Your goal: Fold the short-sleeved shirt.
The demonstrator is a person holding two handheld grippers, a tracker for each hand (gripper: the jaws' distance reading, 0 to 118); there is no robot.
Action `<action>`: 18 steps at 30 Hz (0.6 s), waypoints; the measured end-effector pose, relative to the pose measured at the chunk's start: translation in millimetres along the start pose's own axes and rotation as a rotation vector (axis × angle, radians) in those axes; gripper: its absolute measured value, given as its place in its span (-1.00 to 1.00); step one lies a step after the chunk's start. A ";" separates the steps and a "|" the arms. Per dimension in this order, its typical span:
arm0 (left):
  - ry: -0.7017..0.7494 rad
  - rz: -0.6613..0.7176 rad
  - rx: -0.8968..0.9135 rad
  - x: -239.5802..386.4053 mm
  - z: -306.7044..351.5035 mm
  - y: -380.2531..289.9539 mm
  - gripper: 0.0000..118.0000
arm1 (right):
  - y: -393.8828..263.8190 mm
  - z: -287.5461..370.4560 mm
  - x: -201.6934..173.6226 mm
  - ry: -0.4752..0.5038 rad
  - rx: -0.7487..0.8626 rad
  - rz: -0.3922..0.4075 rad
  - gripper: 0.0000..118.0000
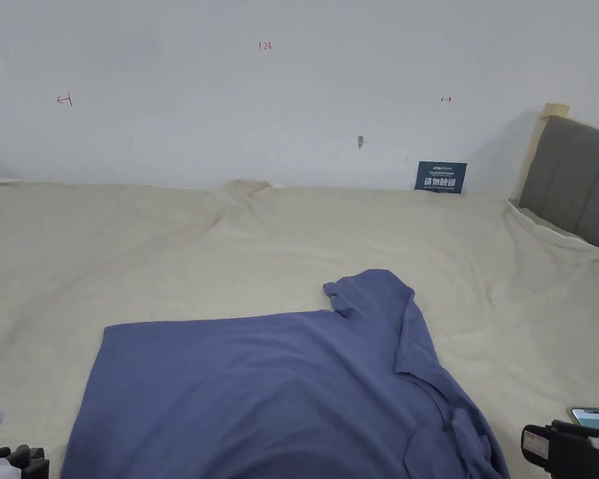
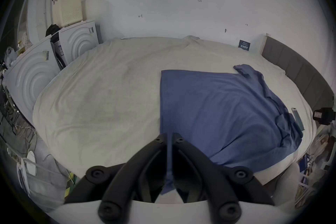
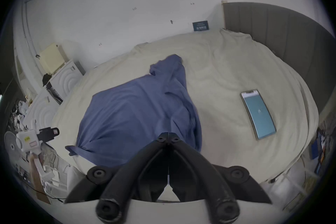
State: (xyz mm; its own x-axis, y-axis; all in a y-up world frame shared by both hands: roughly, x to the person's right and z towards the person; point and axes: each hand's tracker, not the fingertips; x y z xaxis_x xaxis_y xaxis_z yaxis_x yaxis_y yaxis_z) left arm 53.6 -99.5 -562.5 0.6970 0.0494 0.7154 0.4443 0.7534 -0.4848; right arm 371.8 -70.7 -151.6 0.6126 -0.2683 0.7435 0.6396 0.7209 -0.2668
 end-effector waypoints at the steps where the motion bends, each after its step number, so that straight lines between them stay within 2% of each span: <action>1: -0.023 -0.009 0.002 0.5 -4.7 6.3 -0.97 | 5.4 -2.2 -4.5 -0.007 0.003 0.023 -1.00; 3: -0.011 0.001 -0.004 5.9 -16.3 19.3 -1.00 | 19.6 -15.0 -9.9 -0.032 -0.008 0.048 -1.00; 6: 0.038 -0.045 0.007 15.0 -31.0 33.8 -1.00 | 42.8 -48.2 -3.7 -0.027 -0.040 0.030 -1.00; 10: -0.025 -0.005 0.008 18.5 -50.6 57.0 -1.00 | 82.2 -103.2 1.6 -0.017 -0.110 0.026 -1.00; 13: 0.000 -0.035 0.012 27.0 -69.9 71.5 -1.00 | 118.5 -154.9 6.9 -0.065 -0.146 0.048 -1.00; 14: -0.003 -0.041 0.007 27.8 -78.1 75.7 -1.00 | 135.4 -180.3 10.8 -0.054 -0.177 0.080 -0.95; 15: -0.007 -0.041 -0.001 28.8 -85.1 79.6 -1.00 | 149.7 -201.2 12.1 -0.071 -0.238 0.071 -0.55; 16: -0.008 -0.038 -0.003 29.5 -90.3 81.5 -1.00 | 159.5 -217.4 11.4 -0.078 -0.273 0.087 0.29; 17: -0.005 -0.033 -0.013 30.4 -96.3 83.6 -1.00 | 170.9 -239.9 10.9 -0.066 -0.280 0.122 0.75; 18: -0.001 -0.030 -0.023 30.5 -101.9 85.0 -1.00 | 180.1 -261.6 14.0 -0.047 -0.278 0.119 0.80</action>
State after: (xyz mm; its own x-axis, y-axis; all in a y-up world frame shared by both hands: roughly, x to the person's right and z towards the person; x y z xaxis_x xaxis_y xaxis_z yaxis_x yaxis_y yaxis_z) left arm 169.9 -100.8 -633.2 0.6827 0.0277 0.7302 0.4780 0.7390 -0.4748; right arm 617.0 -111.8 -349.6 0.6729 -0.1579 0.7227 0.6712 0.5410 -0.5068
